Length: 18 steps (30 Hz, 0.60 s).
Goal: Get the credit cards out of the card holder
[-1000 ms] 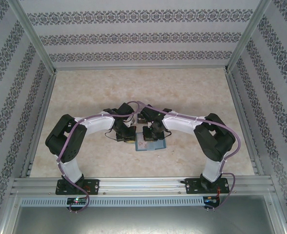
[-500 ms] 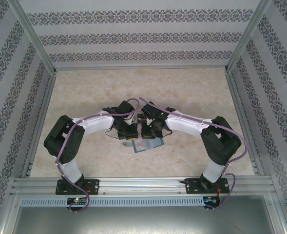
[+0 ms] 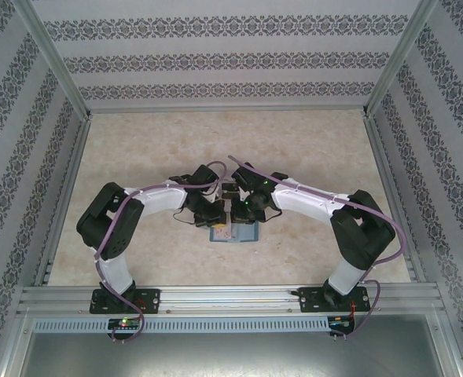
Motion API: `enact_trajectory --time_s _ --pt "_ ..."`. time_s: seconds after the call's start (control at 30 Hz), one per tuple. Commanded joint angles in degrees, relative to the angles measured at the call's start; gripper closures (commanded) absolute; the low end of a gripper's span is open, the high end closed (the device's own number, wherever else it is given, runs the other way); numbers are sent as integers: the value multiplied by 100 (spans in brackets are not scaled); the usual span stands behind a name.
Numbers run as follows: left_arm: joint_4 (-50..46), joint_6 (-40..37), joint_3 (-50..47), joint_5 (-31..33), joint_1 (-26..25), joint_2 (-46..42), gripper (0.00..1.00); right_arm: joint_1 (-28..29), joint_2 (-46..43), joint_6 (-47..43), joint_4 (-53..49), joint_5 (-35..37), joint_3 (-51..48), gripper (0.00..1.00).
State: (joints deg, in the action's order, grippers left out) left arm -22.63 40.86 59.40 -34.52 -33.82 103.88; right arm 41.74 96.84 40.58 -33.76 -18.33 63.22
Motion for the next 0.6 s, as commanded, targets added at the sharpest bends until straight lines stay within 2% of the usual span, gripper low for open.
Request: enact_trajectory --time_s 0.0,0.13,0.57 --pt "186 97 148 -144 -133 138 100 -49 22 -228 -422 255 90 81" --pt "177 121 258 -160 -200 227 100 -36 63 -392 -748 521 212 75" --pt "-113 -11 811 -225 -392 570 100 -169 -99 -525 -1003 834 110 76"
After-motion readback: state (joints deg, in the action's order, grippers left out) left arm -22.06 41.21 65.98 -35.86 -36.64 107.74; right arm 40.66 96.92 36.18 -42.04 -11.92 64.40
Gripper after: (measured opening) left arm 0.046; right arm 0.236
